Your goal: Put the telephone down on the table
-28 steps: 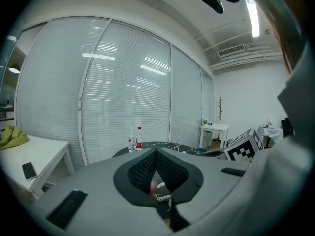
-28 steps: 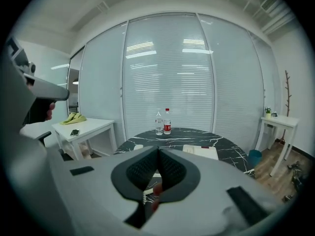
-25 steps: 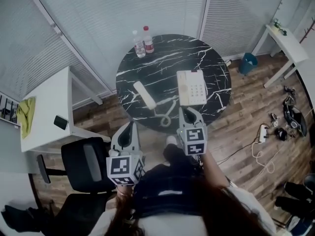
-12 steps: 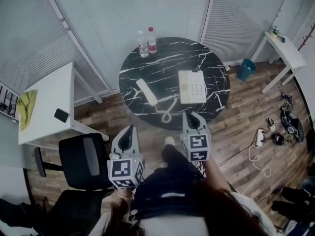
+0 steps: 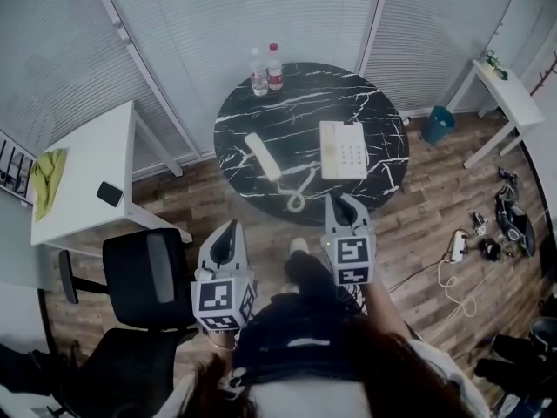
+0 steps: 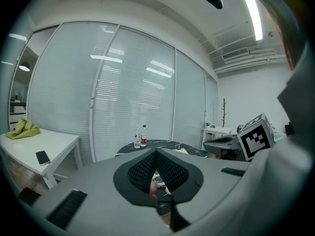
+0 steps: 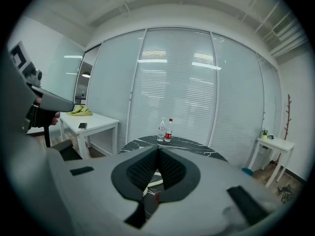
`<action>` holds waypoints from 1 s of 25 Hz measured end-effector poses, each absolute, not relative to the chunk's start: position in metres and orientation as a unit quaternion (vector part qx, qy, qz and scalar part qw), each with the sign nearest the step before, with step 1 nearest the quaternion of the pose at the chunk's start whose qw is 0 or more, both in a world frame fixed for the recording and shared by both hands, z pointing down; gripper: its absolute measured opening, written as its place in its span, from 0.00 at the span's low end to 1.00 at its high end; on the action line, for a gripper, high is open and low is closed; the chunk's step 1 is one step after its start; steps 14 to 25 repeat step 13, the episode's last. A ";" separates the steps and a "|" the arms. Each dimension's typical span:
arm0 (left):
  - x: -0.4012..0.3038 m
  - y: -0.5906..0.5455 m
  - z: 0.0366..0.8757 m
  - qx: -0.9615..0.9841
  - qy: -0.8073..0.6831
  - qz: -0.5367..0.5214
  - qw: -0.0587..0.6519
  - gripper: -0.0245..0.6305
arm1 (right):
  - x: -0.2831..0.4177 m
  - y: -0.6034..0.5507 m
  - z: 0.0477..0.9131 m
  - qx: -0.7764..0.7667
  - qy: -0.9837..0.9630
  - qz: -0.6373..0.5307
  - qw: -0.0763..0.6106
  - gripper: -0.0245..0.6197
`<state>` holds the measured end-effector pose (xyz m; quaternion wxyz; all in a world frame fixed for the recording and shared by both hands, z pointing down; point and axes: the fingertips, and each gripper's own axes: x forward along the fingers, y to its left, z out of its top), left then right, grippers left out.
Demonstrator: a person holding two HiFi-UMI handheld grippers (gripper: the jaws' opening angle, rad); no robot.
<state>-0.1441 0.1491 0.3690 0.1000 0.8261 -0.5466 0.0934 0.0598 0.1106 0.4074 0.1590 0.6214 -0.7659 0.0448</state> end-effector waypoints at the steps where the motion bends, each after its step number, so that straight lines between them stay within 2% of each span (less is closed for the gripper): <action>1: -0.144 0.149 0.369 0.826 -0.547 0.092 0.100 0.04 | 0.059 0.110 0.407 0.620 -0.767 0.043 0.160 0.04; 25: -0.143 0.131 0.373 0.826 -0.548 0.085 0.105 0.04 | 0.060 0.096 0.406 0.613 -0.773 0.023 0.161 0.04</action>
